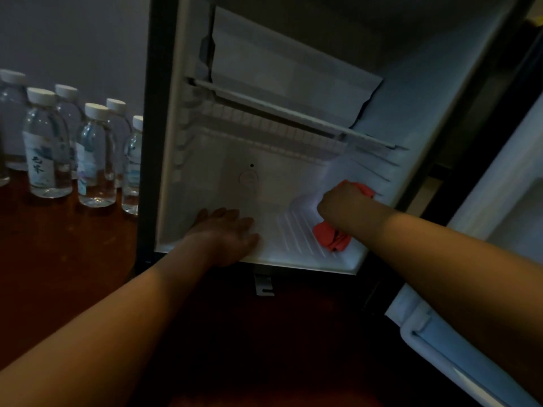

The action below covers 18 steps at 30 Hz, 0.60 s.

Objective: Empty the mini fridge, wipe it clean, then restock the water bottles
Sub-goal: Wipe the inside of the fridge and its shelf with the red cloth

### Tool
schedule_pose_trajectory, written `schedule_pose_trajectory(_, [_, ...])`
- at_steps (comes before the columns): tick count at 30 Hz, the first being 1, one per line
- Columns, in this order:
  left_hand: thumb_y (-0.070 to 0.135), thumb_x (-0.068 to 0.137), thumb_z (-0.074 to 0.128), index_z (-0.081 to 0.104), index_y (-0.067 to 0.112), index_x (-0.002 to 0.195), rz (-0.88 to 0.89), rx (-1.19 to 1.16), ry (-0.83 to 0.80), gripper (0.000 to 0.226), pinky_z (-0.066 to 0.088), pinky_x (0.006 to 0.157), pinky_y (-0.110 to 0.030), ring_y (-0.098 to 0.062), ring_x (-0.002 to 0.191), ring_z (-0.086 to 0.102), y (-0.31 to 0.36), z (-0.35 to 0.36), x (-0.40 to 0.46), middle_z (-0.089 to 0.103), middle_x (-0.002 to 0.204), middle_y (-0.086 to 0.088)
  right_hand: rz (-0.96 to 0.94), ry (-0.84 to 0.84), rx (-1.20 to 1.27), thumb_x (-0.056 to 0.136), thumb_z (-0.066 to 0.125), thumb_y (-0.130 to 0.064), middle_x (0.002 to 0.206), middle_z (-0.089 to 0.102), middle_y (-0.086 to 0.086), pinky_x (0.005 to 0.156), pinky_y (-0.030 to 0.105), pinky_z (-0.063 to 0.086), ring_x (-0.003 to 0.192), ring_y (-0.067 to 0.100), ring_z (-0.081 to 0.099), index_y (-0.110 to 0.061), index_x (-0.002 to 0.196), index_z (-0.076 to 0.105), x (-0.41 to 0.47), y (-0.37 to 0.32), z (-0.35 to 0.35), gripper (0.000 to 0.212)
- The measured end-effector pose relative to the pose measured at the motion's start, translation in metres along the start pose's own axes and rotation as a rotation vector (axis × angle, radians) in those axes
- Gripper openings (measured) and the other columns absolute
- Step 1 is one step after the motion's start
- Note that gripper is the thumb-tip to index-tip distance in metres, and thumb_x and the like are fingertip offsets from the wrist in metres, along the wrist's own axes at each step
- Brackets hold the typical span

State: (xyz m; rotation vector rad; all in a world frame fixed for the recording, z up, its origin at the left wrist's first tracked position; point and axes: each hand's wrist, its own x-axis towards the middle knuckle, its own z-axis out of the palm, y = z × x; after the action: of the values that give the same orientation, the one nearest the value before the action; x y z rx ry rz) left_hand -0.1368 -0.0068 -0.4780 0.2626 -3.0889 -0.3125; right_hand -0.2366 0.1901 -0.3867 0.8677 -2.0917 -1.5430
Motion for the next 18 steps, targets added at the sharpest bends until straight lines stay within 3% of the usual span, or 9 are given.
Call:
schedule_pose_trajectory(3, [0.061,0.101,0.023,0.022,0.038,0.155,0.009,-0.005,0.033,0.059,0.006,0.121,-0.044,-0.02,0.151,0.012,0.001,-0.001,-0.008,0.014,0.166,0.002,0.003,-0.054,0.053,0.1,0.043,-0.017,0.117,0.061,0.007,0.075,0.036,0.043,0.107,0.028,0.061,-0.012,0.113,0.061,-0.009,0.001,-0.008,0.023])
schedule_pose_trajectory(6, [0.056,0.103,0.025,0.028,0.037,0.153,0.024,-0.02,0.065,0.054,0.01,0.12,-0.041,-0.02,0.149,0.018,0.001,0.0,-0.019,0.02,0.164,0.001,-0.027,-0.099,0.164,0.1,0.045,-0.018,0.122,0.059,0.008,0.074,0.033,0.037,0.111,0.027,0.059,-0.012,0.117,0.059,-0.016,0.004,-0.013,0.022])
schedule_pose_trajectory(10, [0.047,0.105,0.034,0.046,0.031,0.145,0.064,-0.065,0.117,0.044,0.027,0.113,-0.034,-0.023,0.139,0.038,0.003,-0.003,-0.039,0.039,0.154,-0.002,-0.061,-0.081,0.232,0.096,0.053,-0.016,0.11,0.063,0.004,0.069,0.03,0.04,0.099,0.024,0.064,-0.014,0.1,0.058,-0.025,0.008,-0.016,0.007])
schedule_pose_trajectory(13, [0.04,0.105,0.04,0.051,0.028,0.141,0.134,-0.115,0.116,0.04,0.035,0.106,-0.029,-0.017,0.131,0.047,-0.004,-0.006,-0.06,0.046,0.148,0.002,-0.059,-0.091,0.392,0.093,0.056,-0.018,0.107,0.065,0.008,0.068,0.03,0.043,0.093,0.027,0.065,-0.019,0.093,0.056,-0.034,0.017,-0.024,0.002])
schedule_pose_trajectory(15, [0.037,0.104,0.045,0.054,0.028,0.138,0.168,-0.127,0.141,0.037,0.038,0.105,-0.028,-0.015,0.127,0.051,-0.012,-0.007,-0.071,0.05,0.144,0.003,-0.034,-0.073,0.488,0.092,0.057,-0.019,0.107,0.066,0.008,0.068,0.03,0.045,0.088,0.028,0.063,-0.021,0.084,0.053,-0.038,0.022,-0.028,0.009])
schedule_pose_trajectory(16, [0.036,0.103,0.047,0.055,0.029,0.137,0.173,-0.123,0.138,0.036,0.041,0.106,-0.031,-0.015,0.125,0.053,-0.016,-0.007,-0.075,0.051,0.142,0.004,-0.012,-0.057,0.539,0.091,0.058,-0.019,0.109,0.067,0.008,0.068,0.029,0.045,0.088,0.028,0.064,-0.018,0.087,0.059,-0.038,0.022,-0.029,0.004])
schedule_pose_trajectory(18, [0.038,0.101,0.048,0.053,0.034,0.138,0.166,-0.101,0.126,0.037,0.042,0.108,-0.036,-0.014,0.127,0.052,-0.021,-0.008,-0.085,0.05,0.144,0.006,0.05,-0.009,0.679,0.087,0.061,-0.021,0.112,0.067,0.006,0.071,0.028,0.047,0.096,0.027,0.065,-0.023,0.108,0.069,-0.036,0.019,-0.03,0.023])
